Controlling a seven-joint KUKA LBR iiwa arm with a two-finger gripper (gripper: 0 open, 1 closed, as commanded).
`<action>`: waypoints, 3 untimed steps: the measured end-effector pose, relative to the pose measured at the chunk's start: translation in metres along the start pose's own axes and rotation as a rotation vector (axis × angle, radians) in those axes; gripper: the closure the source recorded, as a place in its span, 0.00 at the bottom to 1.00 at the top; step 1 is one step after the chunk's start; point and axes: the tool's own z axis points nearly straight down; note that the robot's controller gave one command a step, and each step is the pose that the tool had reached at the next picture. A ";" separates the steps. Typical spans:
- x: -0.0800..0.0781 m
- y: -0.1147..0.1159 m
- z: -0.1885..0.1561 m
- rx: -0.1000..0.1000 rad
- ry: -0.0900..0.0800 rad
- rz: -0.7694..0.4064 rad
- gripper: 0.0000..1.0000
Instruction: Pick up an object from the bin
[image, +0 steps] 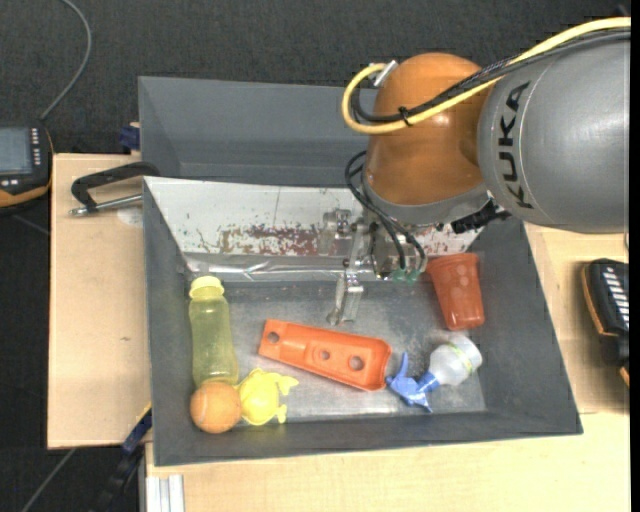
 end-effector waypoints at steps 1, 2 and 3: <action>0.028 -0.013 0.054 -0.001 -0.001 0.005 0.00; 0.039 -0.021 0.095 0.000 0.005 -0.040 0.00; 0.044 -0.043 0.147 -0.003 0.000 0.071 1.00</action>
Offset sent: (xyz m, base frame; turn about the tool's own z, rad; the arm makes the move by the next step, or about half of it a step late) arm -0.0381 -0.0219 -0.0936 -0.0379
